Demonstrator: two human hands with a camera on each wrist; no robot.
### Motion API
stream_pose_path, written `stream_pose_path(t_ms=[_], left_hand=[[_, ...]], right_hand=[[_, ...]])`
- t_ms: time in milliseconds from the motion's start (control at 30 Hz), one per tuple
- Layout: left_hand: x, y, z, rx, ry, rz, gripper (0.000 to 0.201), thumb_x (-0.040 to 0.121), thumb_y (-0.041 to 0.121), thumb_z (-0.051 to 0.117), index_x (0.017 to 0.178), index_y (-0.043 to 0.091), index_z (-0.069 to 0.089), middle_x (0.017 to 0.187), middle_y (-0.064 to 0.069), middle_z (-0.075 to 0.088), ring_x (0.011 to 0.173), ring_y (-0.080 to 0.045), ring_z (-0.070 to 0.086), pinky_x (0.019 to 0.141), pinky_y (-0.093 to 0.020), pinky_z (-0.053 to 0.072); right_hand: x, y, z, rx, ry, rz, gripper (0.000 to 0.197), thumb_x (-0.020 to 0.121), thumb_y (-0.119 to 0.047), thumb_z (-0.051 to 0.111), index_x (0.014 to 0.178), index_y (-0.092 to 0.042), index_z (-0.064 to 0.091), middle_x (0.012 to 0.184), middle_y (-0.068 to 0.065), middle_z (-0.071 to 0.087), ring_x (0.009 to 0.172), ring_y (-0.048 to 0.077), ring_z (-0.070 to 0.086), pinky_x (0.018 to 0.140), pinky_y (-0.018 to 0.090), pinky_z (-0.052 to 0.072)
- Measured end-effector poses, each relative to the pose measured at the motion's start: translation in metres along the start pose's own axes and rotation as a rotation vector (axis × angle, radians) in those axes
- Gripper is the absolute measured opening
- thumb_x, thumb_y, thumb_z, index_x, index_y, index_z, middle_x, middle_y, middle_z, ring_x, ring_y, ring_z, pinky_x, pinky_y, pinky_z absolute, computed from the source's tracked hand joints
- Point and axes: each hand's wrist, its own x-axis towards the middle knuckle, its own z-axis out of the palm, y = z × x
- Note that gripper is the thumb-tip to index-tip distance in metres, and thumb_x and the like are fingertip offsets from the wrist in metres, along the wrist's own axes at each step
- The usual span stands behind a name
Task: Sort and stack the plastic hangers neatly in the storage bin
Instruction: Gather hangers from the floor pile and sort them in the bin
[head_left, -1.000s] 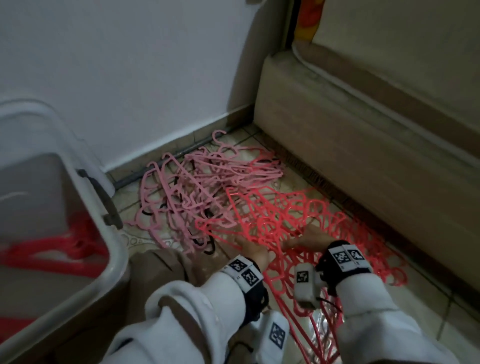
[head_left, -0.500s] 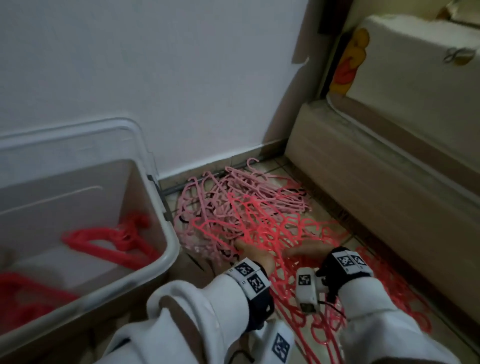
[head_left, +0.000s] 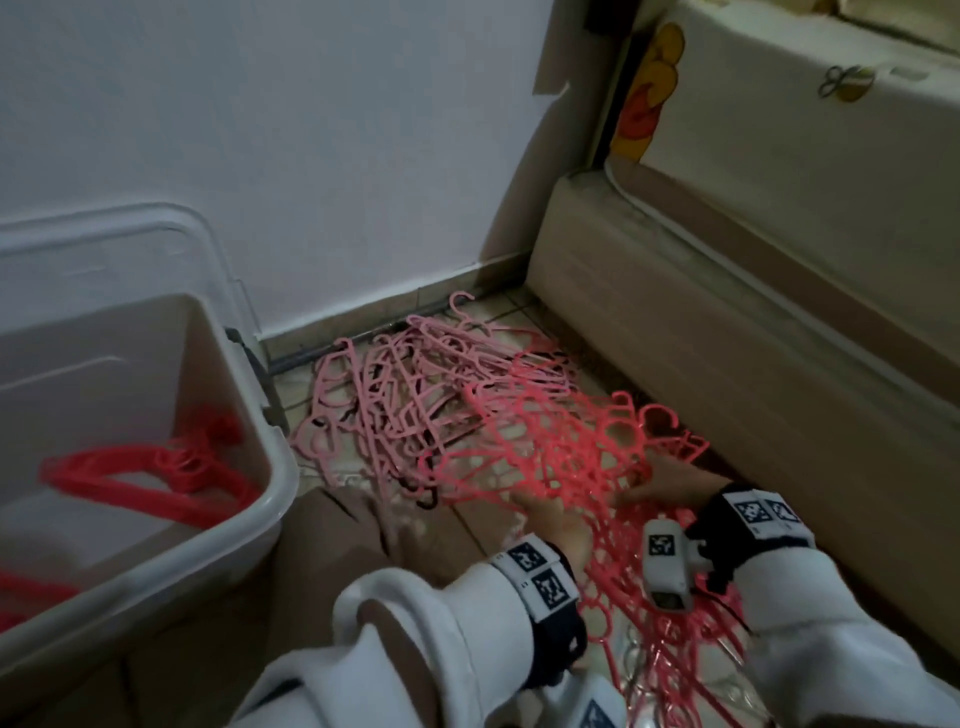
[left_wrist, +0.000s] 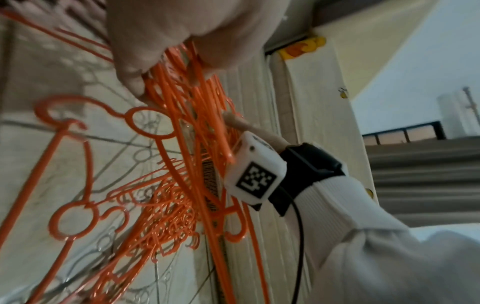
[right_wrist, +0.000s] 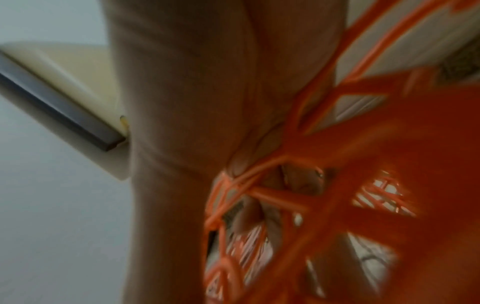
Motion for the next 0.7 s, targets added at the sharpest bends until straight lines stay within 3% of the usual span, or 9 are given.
stream_pose_path(t_ms=[67, 100, 167, 267, 367, 467, 567, 633, 700], left_hand=[[-0.004, 0.018, 0.002, -0.025, 0.035, 0.063, 0.067, 0.101, 0.014, 0.03, 0.146, 0.01, -0.019, 0.127, -0.014, 0.053, 0.099, -0.027, 0.06, 0.06, -0.018, 0.047], [-0.007, 0.028, 0.001, -0.014, 0.068, 0.123, 0.07, 0.1, 0.013, 0.032, 0.145, 0.014, -0.021, 0.116, -0.014, 0.057, 0.089, -0.029, 0.061, 0.058, -0.023, 0.047], [-0.007, 0.045, -0.01, 0.005, 0.098, 0.243, 0.074, 0.098, 0.011, 0.036, 0.147, 0.015, -0.018, 0.104, -0.01, 0.059, 0.082, -0.029, 0.059, 0.066, -0.034, 0.048], [-0.006, 0.068, -0.032, 0.039, 0.124, 0.361, 0.071, 0.098, 0.011, 0.036, 0.148, 0.016, -0.013, 0.115, -0.006, 0.055, 0.079, -0.022, 0.056, 0.073, -0.036, 0.052], [-0.003, 0.09, -0.063, 0.036, 0.147, 0.453, 0.072, 0.099, 0.011, 0.036, 0.148, 0.018, -0.016, 0.124, -0.01, 0.049, 0.106, -0.034, 0.058, 0.09, -0.044, 0.05], [-0.002, 0.111, -0.098, -0.015, 0.161, 0.546, 0.075, 0.098, 0.013, 0.043, 0.148, 0.017, -0.012, 0.13, -0.009, 0.045, 0.091, -0.021, 0.061, 0.076, -0.036, 0.054], [-0.011, 0.138, -0.136, -0.063, 0.171, 0.662, 0.065, 0.097, 0.013, 0.044, 0.146, 0.014, 0.002, 0.135, -0.014, 0.045, 0.086, -0.024, 0.063, 0.069, -0.028, 0.058], [-0.021, 0.156, -0.162, -0.071, 0.168, 0.724, 0.057, 0.097, 0.011, 0.045, 0.142, 0.014, 0.01, 0.122, -0.014, 0.054, 0.092, -0.028, 0.062, 0.078, -0.034, 0.055], [-0.036, 0.173, -0.188, -0.111, 0.151, 0.784, 0.051, 0.096, 0.008, 0.044, 0.138, 0.014, 0.015, 0.094, -0.011, 0.059, 0.079, -0.024, 0.062, 0.073, -0.035, 0.055]], right_hand=[[-0.009, -0.005, -0.009, 0.07, 0.09, -0.061, 0.015, 0.075, -0.01, 0.074, 0.081, -0.009, 0.06, 0.073, 0.008, 0.065, 0.059, 0.002, 0.061, 0.063, 0.017, 0.051], [-0.011, -0.009, -0.012, 0.109, 0.141, -0.083, 0.017, 0.076, -0.008, 0.073, 0.072, -0.013, 0.057, 0.068, 0.003, 0.06, 0.055, 0.001, 0.058, 0.059, 0.015, 0.048], [-0.011, -0.018, -0.018, 0.19, 0.209, -0.116, 0.018, 0.075, -0.016, 0.075, 0.071, -0.012, 0.058, 0.071, 0.003, 0.062, 0.065, 0.011, 0.059, 0.068, 0.023, 0.048], [-0.011, -0.042, -0.026, 0.25, 0.274, -0.17, 0.027, 0.074, -0.022, 0.075, 0.085, -0.001, 0.062, 0.078, 0.011, 0.062, 0.071, 0.021, 0.058, 0.075, 0.033, 0.048], [-0.012, -0.08, -0.032, 0.268, 0.339, -0.266, 0.031, 0.074, -0.023, 0.076, 0.094, -0.002, 0.064, 0.079, 0.01, 0.067, 0.07, 0.023, 0.062, 0.074, 0.033, 0.053], [-0.011, -0.12, -0.044, 0.306, 0.389, -0.37, 0.028, 0.067, -0.022, 0.08, 0.089, -0.014, 0.065, 0.077, 0.006, 0.07, 0.068, 0.019, 0.066, 0.071, 0.035, 0.056], [-0.019, -0.167, -0.056, 0.29, 0.48, -0.481, 0.025, 0.064, -0.026, 0.082, 0.063, -0.022, 0.058, 0.057, -0.008, 0.061, 0.047, -0.003, 0.057, 0.052, 0.018, 0.045], [-0.029, -0.2, -0.062, 0.289, 0.535, -0.556, 0.03, 0.066, -0.025, 0.081, 0.059, -0.02, 0.053, 0.047, -0.01, 0.057, 0.038, -0.005, 0.051, 0.045, 0.014, 0.039], [-0.038, -0.231, -0.068, 0.279, 0.559, -0.639, 0.026, 0.067, -0.025, 0.081, 0.069, -0.014, 0.058, 0.057, -0.007, 0.063, 0.044, -0.003, 0.056, 0.046, 0.014, 0.044]])
